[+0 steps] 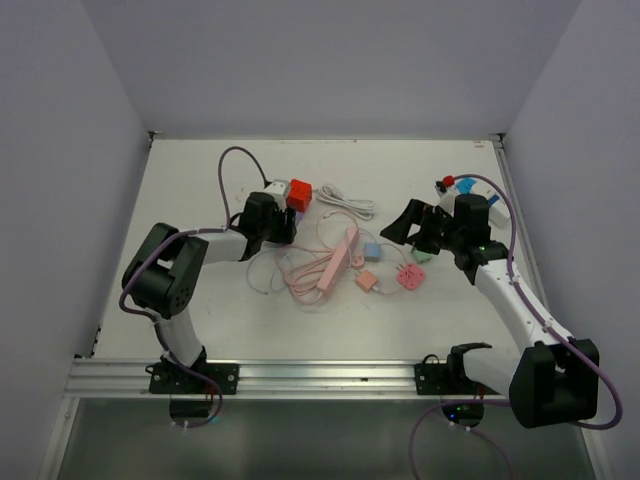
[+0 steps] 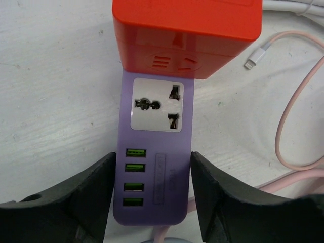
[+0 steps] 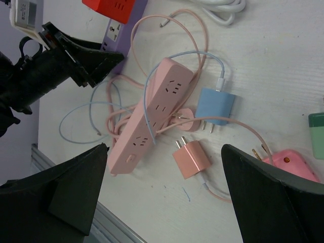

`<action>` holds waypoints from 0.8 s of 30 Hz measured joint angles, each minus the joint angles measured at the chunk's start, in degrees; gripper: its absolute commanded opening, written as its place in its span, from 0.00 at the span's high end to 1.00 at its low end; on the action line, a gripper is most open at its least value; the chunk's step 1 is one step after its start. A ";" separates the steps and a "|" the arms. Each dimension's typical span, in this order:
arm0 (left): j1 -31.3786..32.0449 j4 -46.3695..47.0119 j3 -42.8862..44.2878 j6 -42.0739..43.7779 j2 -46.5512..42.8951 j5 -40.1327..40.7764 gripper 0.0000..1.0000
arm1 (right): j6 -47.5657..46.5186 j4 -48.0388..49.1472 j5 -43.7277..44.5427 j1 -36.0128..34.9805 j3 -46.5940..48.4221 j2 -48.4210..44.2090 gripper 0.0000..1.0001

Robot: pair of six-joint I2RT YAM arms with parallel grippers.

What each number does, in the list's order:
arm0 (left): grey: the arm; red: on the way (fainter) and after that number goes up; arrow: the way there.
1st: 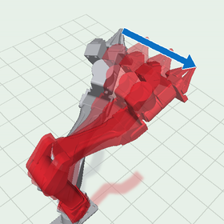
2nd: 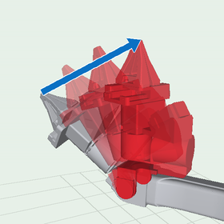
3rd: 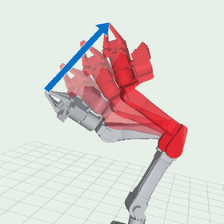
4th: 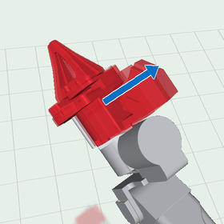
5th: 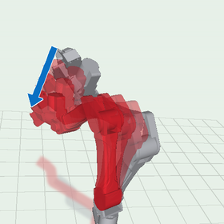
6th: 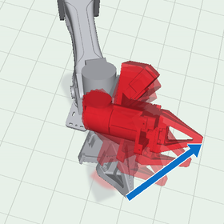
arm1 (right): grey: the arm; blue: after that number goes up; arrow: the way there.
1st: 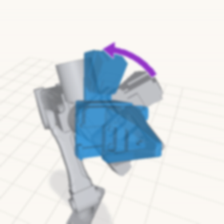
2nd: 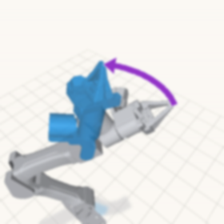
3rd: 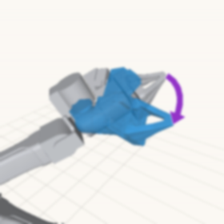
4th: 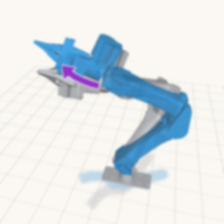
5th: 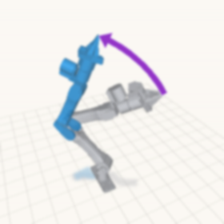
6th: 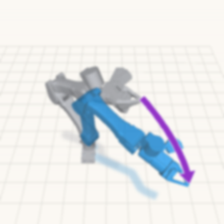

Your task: Pull the plug off the socket

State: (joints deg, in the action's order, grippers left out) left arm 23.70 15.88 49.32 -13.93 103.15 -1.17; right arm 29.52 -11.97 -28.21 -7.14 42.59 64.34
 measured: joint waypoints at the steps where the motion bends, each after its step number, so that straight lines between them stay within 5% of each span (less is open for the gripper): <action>1: 0.17 0.35 0.00 0.07 0.17 0.17 0.45 | 0.02 0.00 -0.02 -0.04 0.00 0.00 0.02; 13: 1.38 0.37 -0.44 0.04 -0.42 1.38 1.00 | 0.26 0.09 0.59 -3.87 0.59 2.21 0.02; 24: 2.75 -8.17 -1.44 -0.70 -9.99 1.49 1.00 | 7.74 5.38 3.69 -13.62 4.55 11.04 0.06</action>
State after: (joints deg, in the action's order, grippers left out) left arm 26.46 7.70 47.88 -14.63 93.17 0.32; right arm 37.26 -6.59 -24.51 -20.75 47.13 75.37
